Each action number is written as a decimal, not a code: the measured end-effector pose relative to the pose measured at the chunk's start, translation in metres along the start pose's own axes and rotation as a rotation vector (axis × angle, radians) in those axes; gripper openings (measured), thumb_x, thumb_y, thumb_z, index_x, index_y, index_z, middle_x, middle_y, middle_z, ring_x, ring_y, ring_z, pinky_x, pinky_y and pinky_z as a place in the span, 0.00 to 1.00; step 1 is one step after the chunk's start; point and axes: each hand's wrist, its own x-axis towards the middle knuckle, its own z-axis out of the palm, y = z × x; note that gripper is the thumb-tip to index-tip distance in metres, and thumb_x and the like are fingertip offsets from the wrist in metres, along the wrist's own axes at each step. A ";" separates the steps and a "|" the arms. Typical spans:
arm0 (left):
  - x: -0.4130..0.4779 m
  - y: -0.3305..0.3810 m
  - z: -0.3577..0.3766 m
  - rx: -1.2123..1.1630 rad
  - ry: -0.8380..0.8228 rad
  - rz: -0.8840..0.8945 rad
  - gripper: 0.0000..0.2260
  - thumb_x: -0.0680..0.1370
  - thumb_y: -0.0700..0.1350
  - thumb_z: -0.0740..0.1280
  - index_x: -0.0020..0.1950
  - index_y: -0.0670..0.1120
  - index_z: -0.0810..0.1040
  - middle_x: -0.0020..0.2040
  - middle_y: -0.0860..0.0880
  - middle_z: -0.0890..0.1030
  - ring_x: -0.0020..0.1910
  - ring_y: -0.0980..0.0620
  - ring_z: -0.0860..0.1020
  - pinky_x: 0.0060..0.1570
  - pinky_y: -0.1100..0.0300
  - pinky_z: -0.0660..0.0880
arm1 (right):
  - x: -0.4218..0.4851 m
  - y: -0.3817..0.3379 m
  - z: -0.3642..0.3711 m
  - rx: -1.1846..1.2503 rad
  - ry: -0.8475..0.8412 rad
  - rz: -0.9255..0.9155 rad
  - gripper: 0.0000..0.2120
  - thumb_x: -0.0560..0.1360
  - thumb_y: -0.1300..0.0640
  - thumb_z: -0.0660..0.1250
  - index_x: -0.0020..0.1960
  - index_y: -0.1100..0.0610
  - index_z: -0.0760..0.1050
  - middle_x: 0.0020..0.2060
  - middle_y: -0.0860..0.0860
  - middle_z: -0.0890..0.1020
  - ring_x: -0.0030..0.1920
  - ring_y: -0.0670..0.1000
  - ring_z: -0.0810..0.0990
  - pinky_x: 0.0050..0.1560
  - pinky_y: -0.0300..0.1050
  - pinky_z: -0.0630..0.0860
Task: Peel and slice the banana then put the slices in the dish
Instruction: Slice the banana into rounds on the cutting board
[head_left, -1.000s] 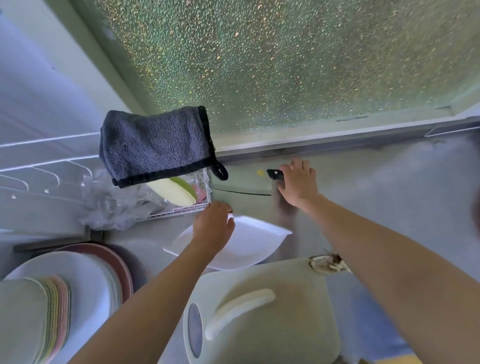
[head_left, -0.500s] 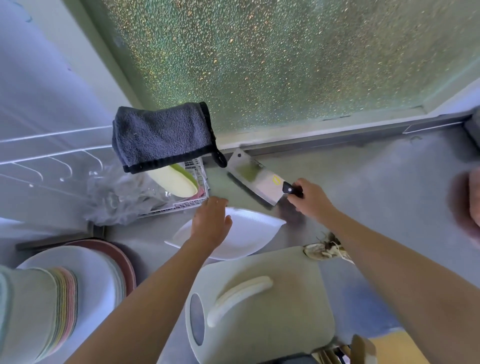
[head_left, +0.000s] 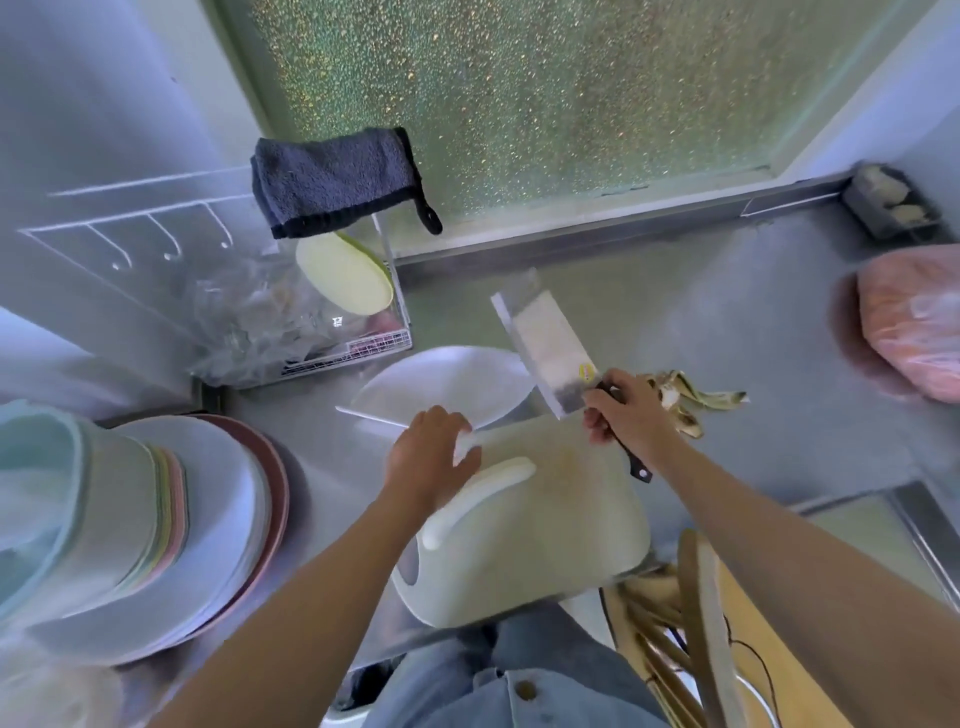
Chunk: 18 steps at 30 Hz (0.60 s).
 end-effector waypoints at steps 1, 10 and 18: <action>-0.008 0.002 0.007 0.000 -0.039 -0.004 0.15 0.76 0.56 0.65 0.59 0.51 0.76 0.56 0.51 0.75 0.59 0.50 0.73 0.55 0.56 0.72 | -0.007 0.003 -0.002 -0.040 -0.015 -0.014 0.02 0.76 0.64 0.63 0.44 0.63 0.73 0.27 0.57 0.77 0.22 0.54 0.74 0.26 0.43 0.74; -0.034 0.028 0.036 0.157 -0.124 -0.119 0.18 0.79 0.49 0.64 0.68 0.50 0.70 0.61 0.48 0.73 0.60 0.47 0.73 0.51 0.54 0.74 | -0.059 0.030 -0.012 -0.340 -0.095 -0.069 0.03 0.75 0.59 0.62 0.45 0.58 0.75 0.30 0.52 0.79 0.25 0.48 0.77 0.27 0.40 0.73; -0.072 0.026 0.036 0.133 -0.073 -0.262 0.16 0.79 0.49 0.63 0.65 0.46 0.70 0.59 0.46 0.74 0.57 0.44 0.74 0.54 0.53 0.71 | -0.088 0.041 -0.001 -0.663 -0.088 -0.350 0.17 0.75 0.55 0.64 0.33 0.56 0.60 0.27 0.52 0.68 0.30 0.55 0.71 0.33 0.51 0.66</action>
